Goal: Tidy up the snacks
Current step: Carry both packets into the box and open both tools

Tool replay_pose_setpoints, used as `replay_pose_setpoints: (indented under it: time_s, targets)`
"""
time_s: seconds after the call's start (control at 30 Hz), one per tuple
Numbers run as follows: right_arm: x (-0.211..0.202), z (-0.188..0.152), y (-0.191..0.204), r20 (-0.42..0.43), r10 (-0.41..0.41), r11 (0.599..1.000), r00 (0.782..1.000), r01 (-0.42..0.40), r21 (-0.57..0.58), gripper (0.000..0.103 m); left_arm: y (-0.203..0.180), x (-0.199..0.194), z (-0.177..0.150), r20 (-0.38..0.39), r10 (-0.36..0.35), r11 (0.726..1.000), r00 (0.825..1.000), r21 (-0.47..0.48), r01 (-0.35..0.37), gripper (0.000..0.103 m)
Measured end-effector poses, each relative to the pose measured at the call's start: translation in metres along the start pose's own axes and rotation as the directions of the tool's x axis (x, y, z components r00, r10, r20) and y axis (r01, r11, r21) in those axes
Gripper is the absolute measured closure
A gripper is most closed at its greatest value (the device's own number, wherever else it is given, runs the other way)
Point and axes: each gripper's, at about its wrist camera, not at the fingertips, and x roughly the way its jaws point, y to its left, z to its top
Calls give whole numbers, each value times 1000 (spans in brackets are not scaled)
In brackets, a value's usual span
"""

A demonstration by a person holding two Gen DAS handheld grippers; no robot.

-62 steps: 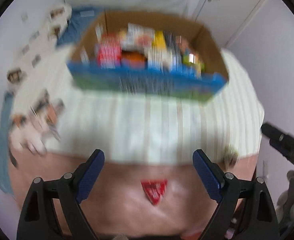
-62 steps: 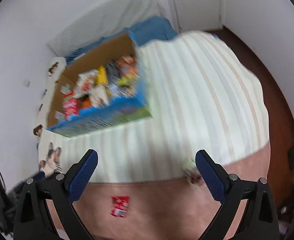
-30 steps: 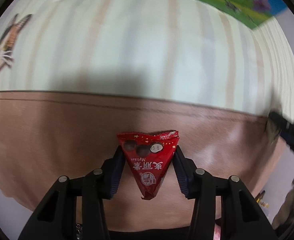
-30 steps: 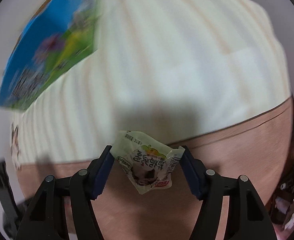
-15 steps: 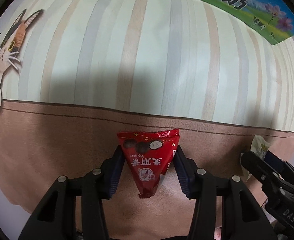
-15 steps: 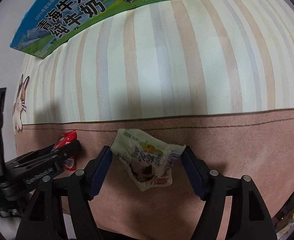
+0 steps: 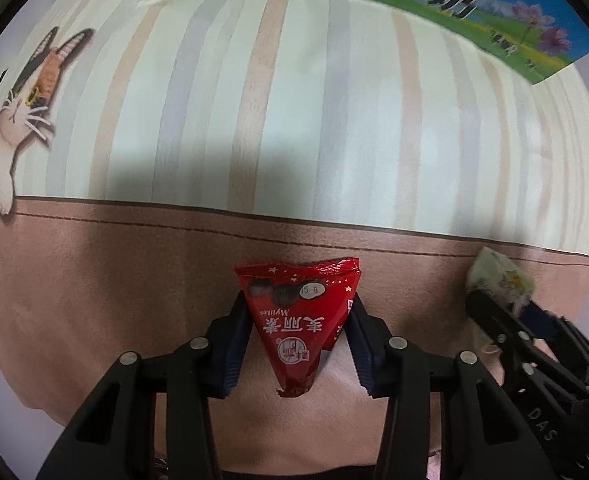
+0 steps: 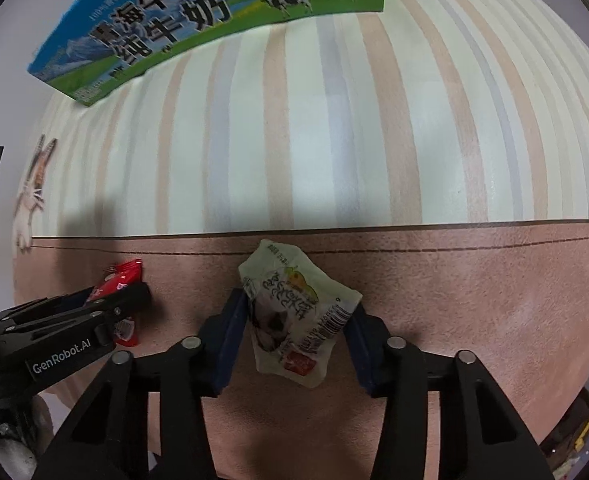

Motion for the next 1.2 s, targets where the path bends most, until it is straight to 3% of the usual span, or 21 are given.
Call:
replay_pose_setpoints:
  time_s: [0.3,0.57,0.77,0.9,1.2]
  targets:
    - [-40,8,-4,56,111,993,992,-113,33,57,-18,-66,16,105,-72,997,992,32,69,61]
    - [-123,59,13,231,183,983,956,-182,-25,57,-35,-154,58,239,-181,982,954,97,162,61]
    - [-174,132,29,328,210,978,921,-195,-79,57,-21,-212,132,300,-215,974,929,143,179,61]
    - [-178,194,41,359,192,981,914,-173,-84,57,-11,-223,187,319,-185,978,929,152,143,61]
    - [-137,326,30,321,105,994,941,-102,-25,56,27,-179,320,241,-103,993,965,72,88,61]
